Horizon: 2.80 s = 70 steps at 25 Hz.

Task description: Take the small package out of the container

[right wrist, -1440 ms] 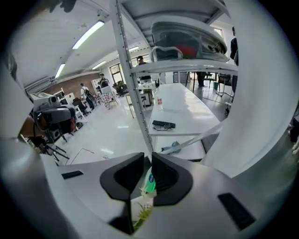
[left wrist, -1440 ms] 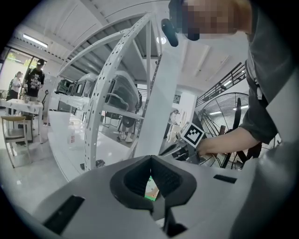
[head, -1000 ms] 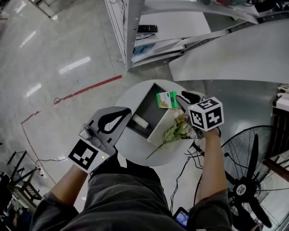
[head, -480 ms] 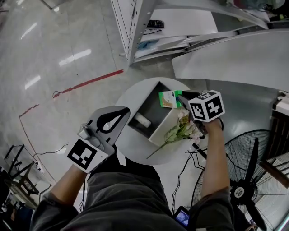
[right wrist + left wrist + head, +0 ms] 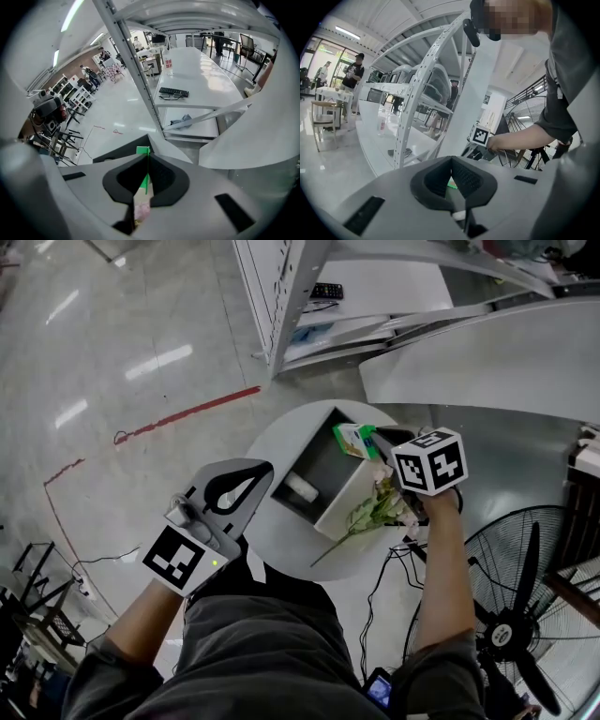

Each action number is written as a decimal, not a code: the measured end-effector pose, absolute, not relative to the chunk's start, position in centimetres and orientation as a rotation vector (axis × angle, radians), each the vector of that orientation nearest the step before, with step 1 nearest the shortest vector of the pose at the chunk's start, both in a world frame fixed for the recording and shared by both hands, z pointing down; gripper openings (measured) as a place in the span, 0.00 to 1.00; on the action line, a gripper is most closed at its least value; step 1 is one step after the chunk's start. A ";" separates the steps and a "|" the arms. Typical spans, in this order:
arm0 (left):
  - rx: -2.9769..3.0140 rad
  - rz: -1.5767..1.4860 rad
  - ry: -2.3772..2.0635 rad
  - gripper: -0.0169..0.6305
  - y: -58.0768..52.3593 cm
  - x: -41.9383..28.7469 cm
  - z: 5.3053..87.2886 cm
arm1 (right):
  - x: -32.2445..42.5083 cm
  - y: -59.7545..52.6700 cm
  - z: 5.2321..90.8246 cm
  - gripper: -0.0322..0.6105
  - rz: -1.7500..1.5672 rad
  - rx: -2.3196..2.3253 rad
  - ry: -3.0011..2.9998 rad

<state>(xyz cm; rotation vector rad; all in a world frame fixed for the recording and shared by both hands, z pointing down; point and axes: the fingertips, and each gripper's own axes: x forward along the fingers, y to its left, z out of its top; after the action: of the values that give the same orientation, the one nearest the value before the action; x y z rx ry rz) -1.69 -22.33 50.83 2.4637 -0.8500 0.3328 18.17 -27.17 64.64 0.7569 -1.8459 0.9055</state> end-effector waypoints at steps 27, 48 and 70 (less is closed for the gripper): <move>2.813 0.244 -0.793 0.05 -17.6 -2.2 34.5 | 16.7 -21.5 42.5 0.09 0.586 1.211 -2.161; 2.991 0.145 -0.711 0.05 -13.1 -1.5 26.3 | 16.3 -13.1 29.2 0.09 0.317 1.534 -2.363; 3.005 0.126 -0.667 0.05 -12.7 -0.7 25.4 | 15.7 -9.0 25.4 0.09 0.248 1.689 -2.454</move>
<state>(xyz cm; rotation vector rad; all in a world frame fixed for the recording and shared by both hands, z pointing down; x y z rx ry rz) -0.73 -12.65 25.41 3.0053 -0.6672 0.1263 15.74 -9.00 25.41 1.6894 -2.4543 0.2477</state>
